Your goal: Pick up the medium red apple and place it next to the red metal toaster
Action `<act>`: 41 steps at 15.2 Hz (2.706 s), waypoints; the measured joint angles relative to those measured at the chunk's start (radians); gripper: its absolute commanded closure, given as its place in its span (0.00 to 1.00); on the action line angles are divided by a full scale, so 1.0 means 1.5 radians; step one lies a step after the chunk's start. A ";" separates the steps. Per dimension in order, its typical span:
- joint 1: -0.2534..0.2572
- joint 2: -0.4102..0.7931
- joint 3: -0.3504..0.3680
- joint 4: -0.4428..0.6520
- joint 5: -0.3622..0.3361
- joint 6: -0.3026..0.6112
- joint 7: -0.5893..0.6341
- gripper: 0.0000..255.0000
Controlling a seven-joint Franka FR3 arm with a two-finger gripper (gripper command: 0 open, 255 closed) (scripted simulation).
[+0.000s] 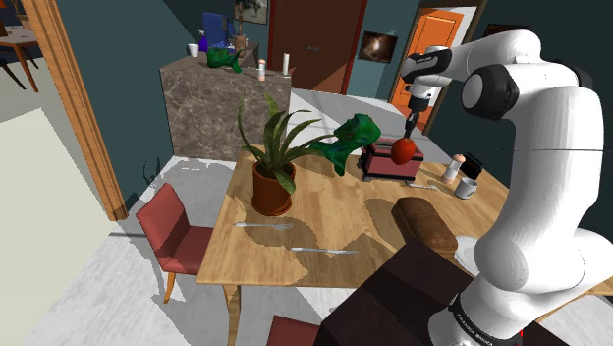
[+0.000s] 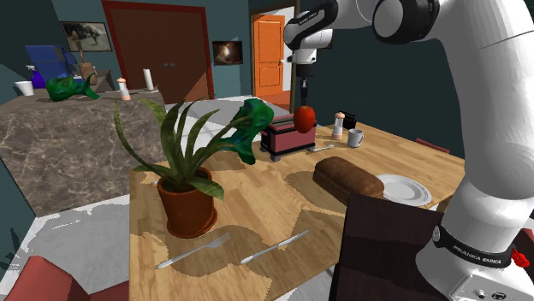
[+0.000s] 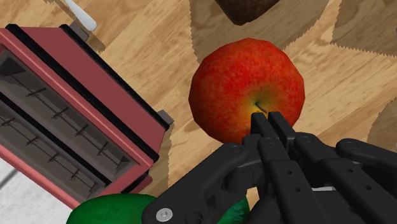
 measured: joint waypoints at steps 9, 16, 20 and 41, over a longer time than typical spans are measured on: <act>0.003 0.016 0.004 -0.057 0.005 0.072 -0.002 1.00; 0.001 0.039 0.007 -0.083 0.012 0.120 -0.006 1.00; 0.001 0.050 0.010 -0.101 0.015 0.149 -0.007 1.00; -0.010 0.155 0.029 -0.131 0.041 0.283 -0.019 1.00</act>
